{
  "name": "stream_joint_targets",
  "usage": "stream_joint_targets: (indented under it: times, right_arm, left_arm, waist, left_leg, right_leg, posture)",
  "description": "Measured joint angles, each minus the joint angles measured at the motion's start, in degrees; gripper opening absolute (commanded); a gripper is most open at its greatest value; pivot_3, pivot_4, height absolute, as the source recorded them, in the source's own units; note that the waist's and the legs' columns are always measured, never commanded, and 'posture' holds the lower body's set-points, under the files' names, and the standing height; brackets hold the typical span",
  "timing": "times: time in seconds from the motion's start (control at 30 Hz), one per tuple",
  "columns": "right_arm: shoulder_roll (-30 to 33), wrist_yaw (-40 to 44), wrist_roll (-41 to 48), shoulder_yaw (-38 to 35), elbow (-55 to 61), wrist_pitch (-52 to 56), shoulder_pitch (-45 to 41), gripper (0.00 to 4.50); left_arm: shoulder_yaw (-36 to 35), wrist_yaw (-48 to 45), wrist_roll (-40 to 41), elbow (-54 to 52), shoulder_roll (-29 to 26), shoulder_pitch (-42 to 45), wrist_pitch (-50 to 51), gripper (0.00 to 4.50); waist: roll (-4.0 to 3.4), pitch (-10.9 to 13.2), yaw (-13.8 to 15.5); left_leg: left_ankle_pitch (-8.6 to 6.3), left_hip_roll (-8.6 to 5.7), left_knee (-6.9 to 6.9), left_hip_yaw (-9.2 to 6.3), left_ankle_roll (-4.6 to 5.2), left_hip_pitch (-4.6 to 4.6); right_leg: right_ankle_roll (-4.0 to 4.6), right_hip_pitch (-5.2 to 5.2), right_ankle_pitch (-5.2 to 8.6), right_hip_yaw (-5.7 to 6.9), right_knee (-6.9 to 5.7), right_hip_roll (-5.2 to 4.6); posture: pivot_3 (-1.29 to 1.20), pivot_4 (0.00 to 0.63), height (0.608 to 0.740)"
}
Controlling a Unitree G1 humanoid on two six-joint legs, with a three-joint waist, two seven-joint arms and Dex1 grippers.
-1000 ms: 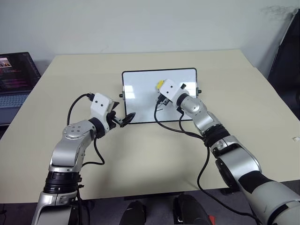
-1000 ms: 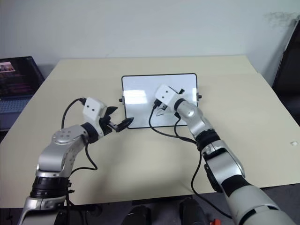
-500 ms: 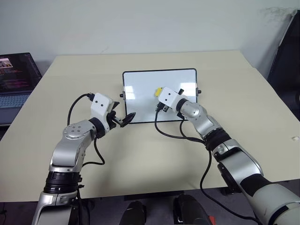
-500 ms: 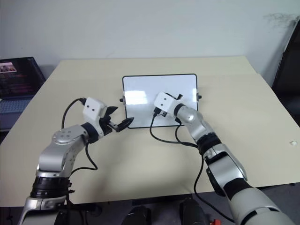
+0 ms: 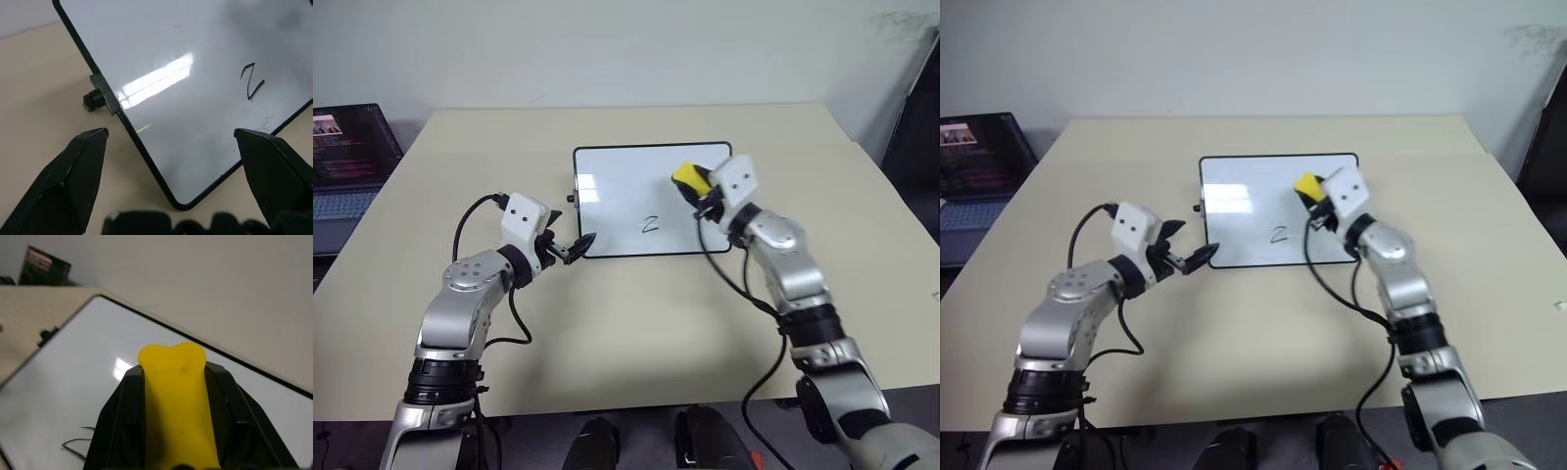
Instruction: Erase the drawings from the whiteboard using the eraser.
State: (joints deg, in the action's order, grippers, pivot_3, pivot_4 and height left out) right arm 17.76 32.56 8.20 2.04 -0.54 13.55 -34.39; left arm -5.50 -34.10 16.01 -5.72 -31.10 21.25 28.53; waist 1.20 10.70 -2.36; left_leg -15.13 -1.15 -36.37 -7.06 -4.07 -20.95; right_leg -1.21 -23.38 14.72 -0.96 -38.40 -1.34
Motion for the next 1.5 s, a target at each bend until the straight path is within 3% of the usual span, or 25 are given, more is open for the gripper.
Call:
stream_joint_targets:
  times: [0.13,0.23,0.43,0.6,1.13,1.5]
  right_arm:
    - [4.56,4.07,6.16,-0.76,10.11,10.04,9.88,1.28]
    - [7.17,4.79,6.27,-0.67,13.13,11.54,14.18,1.28]
    - [11.62,2.75,-2.13,0.96,13.51,3.58,18.85,1.28]
    - [11.72,2.11,-5.4,2.49,12.56,-1.93,22.76,1.28]
    - [9.19,-0.73,-7.22,2.48,12.16,-4.65,22.27,1.28]
    - [3.56,-8.09,-14.99,5.4,1.87,-15.38,13.76,1.28]
  left_arm:
    - [-1.0,0.4,0.62,-0.97,-0.06,-1.14,0.15,4.5]
    - [-1.51,0.97,0.76,-1.16,-0.06,-2.3,0.25,4.5]
    - [-1.58,0.72,1.27,-2.01,-0.06,-4.44,0.94,4.5]
    - [-1.45,-0.49,1.7,-3.33,-0.42,-4.77,0.94,4.5]
    - [-0.07,-2.38,1.7,-3.36,-0.46,-2.57,0.8,4.5]
    - [2.98,-9.22,1.31,-2.0,-2.56,-1.41,-2.78,4.5]
  waist:
    - [0.0,0.0,0.08]
    - [0.0,0.0,0.02]
    - [0.0,0.01,0.35]
    - [0.01,0.01,0.49]
    - [0.01,0.01,0.53]
    - [0.01,0.01,0.46]
  left_leg:
    - [0.0,0.06,0.24,0.02,0.0,0.01]
    - [0.0,0.06,0.28,0.12,0.0,0.03]
    - [0.0,0.04,0.29,0.14,-0.01,0.02]
    - [0.01,0.05,0.28,0.19,-0.02,0.03]
    - [0.01,0.05,0.26,0.2,-0.02,0.06]
    - [0.02,0.07,0.25,0.29,-0.02,0.11]
  right_leg:
    - [-0.01,0.02,0.0,0.0,0.28,-0.01]
    - [-0.2,0.01,0.11,0.02,0.33,0.0]
    - [-0.28,0.01,0.16,0.05,0.39,0.02]
    - [-0.27,0.02,0.15,0.0,0.39,0.02]
    - [-0.22,0.06,0.12,0.01,0.38,0.04]
    - [-0.02,0.06,0.0,-0.03,0.34,0.07]
  posture:
    - [0.0,0.15,0.74]
    - [0.0,0.15,0.74]
    - [0.0,0.15,0.74]
    - [0.0,0.15,0.74]
    - [0.0,0.15,0.74]
    - [0.0,0.15,0.74]
